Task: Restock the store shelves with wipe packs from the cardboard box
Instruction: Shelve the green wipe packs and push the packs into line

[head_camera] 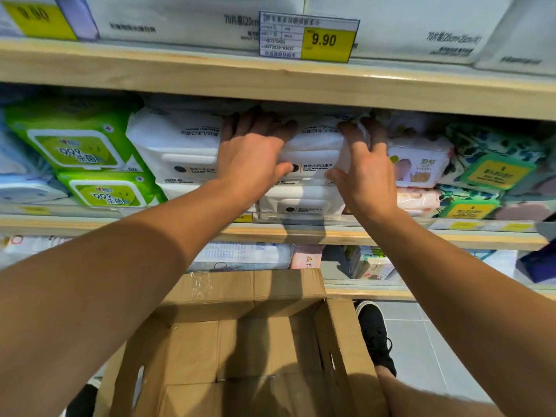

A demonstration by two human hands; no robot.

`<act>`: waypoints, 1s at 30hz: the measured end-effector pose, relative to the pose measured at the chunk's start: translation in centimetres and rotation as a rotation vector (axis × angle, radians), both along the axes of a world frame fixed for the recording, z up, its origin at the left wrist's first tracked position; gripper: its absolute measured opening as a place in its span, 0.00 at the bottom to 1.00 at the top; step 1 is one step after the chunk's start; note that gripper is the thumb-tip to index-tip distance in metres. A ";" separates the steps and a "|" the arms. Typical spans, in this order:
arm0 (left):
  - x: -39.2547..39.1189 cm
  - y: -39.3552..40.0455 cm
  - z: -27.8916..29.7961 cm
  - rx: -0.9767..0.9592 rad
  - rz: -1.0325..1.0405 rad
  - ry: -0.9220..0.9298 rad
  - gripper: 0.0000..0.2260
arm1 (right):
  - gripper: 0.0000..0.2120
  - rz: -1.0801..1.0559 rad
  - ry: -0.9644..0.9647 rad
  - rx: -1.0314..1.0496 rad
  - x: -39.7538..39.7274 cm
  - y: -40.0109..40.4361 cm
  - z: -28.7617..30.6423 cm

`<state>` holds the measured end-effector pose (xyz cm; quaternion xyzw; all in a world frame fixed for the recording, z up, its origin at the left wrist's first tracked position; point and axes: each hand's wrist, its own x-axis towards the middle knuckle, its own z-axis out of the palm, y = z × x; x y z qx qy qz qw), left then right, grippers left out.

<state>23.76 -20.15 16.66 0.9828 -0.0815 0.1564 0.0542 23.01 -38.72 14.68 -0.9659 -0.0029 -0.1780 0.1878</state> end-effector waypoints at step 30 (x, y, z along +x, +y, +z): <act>-1.1 11.3 -3.3 0.065 0.180 -0.113 0.32 | 0.44 0.160 0.031 -0.354 0.0 7.1 -0.1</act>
